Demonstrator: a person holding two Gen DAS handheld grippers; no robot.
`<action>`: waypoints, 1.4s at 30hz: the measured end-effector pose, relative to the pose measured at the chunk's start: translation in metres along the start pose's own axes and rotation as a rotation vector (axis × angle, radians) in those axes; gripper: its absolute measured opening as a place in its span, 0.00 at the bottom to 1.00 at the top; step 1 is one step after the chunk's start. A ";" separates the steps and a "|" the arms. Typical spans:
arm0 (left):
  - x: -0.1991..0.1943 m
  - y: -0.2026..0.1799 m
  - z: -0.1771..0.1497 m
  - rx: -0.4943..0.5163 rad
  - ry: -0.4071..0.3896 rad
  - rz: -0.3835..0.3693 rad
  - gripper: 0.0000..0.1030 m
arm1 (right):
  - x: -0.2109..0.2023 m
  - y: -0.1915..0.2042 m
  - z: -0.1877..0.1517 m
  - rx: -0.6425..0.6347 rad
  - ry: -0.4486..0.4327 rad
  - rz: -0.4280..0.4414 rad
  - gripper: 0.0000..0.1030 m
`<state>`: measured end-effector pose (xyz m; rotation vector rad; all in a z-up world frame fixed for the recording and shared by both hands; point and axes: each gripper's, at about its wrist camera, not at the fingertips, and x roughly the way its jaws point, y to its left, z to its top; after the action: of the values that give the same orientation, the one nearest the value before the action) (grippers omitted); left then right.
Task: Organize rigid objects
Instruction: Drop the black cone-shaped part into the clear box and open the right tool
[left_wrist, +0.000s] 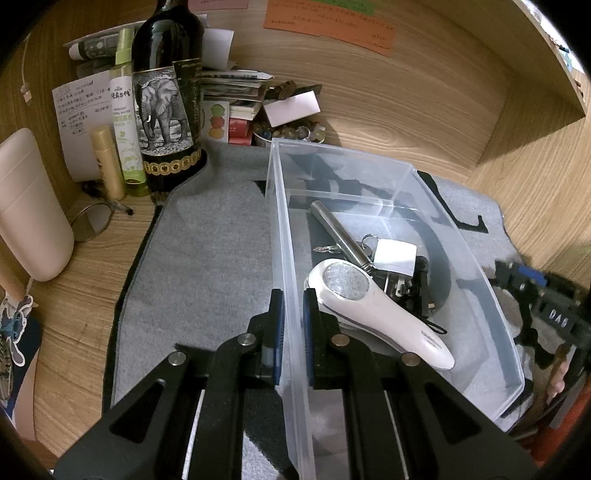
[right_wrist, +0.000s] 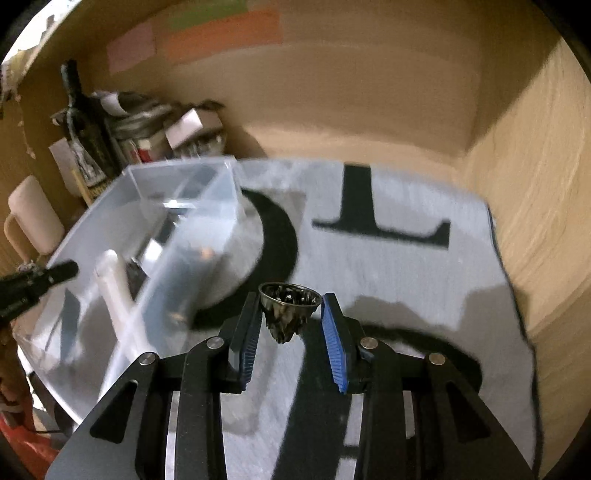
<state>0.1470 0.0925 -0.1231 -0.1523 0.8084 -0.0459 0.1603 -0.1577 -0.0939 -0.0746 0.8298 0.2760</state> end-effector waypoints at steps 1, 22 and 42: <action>0.000 0.000 0.000 -0.001 0.000 -0.001 0.08 | -0.003 0.003 0.005 -0.008 -0.017 0.005 0.29; 0.000 -0.003 0.001 -0.004 0.003 -0.002 0.08 | 0.017 0.087 0.046 -0.222 -0.051 0.188 0.29; -0.001 -0.003 0.001 -0.009 0.000 -0.004 0.08 | 0.024 0.101 0.041 -0.252 -0.007 0.202 0.59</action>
<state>0.1470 0.0893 -0.1207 -0.1623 0.8083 -0.0456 0.1781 -0.0484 -0.0796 -0.2257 0.7932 0.5707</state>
